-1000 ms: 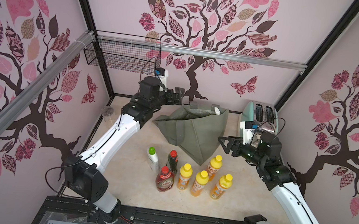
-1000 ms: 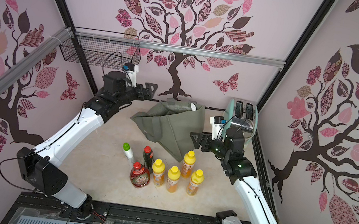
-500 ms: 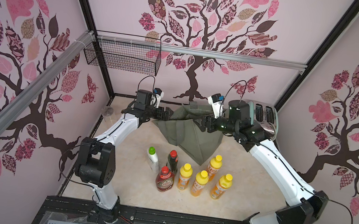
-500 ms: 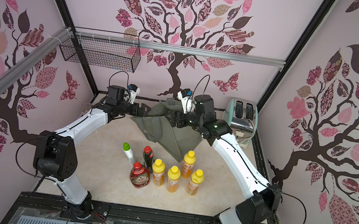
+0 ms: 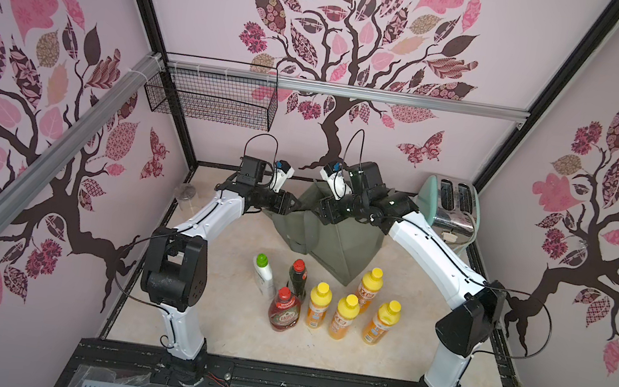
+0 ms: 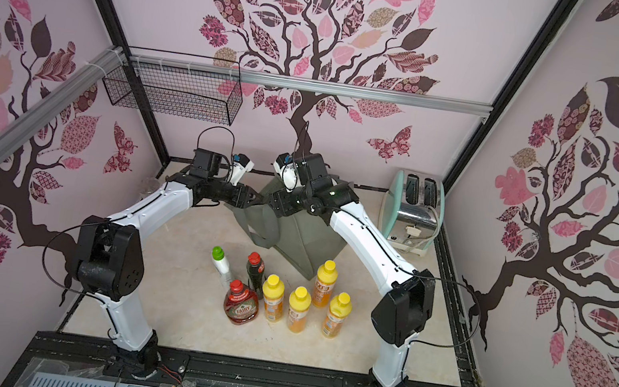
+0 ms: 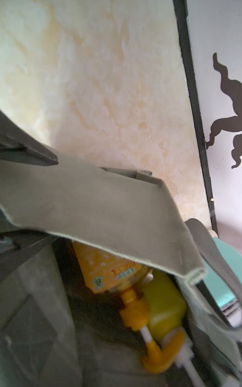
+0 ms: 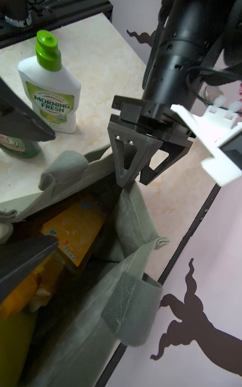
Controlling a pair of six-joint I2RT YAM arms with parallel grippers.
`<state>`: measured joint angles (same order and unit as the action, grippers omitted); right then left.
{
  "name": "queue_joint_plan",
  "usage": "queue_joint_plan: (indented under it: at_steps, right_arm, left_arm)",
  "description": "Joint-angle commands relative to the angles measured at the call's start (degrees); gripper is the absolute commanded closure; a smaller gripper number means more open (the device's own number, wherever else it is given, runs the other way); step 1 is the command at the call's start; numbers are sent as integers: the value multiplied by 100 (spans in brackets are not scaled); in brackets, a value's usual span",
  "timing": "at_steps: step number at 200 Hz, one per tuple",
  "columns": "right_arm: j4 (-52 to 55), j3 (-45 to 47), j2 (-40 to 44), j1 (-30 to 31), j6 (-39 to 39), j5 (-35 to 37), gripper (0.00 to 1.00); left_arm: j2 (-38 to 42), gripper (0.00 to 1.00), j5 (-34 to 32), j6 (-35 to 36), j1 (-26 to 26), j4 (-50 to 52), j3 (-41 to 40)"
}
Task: Pack dish soap into the shopping bag
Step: Adjust the shopping bag at the center of the board.
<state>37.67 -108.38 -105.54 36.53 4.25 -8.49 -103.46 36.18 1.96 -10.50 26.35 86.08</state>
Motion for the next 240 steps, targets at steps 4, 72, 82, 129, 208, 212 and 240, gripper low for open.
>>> queue_joint_plan:
  at_steps: [4,72,82,129,208,212,240]
  right_arm:
    - [692,142,213,13,97,505,46]
    - [612,2167,1775,14,-165,1328,100]
    - [564,2481,2005,19,-208,1451,100]
    - [447,3318,2858,3,-506,2014,100]
    - [439,4310,4043,-876,-1128,2021,100]
    - [405,4362,4076,-872,-1136,1985,100]
    - [290,4407,4178,-873,-1207,1549,67]
  left_arm:
    - [-60,86,117,126,-209,347,251]
    - [234,100,-293,-894,-559,237,611]
    - [413,100,-275,-1121,-576,70,533]
    - [991,100,-288,-2294,-741,-521,495]
    - [1030,100,-885,-2740,-1258,-302,924]
    - [1037,100,-912,-2751,-1259,-293,902]
    - [1036,83,-1103,-2696,-1256,55,879]
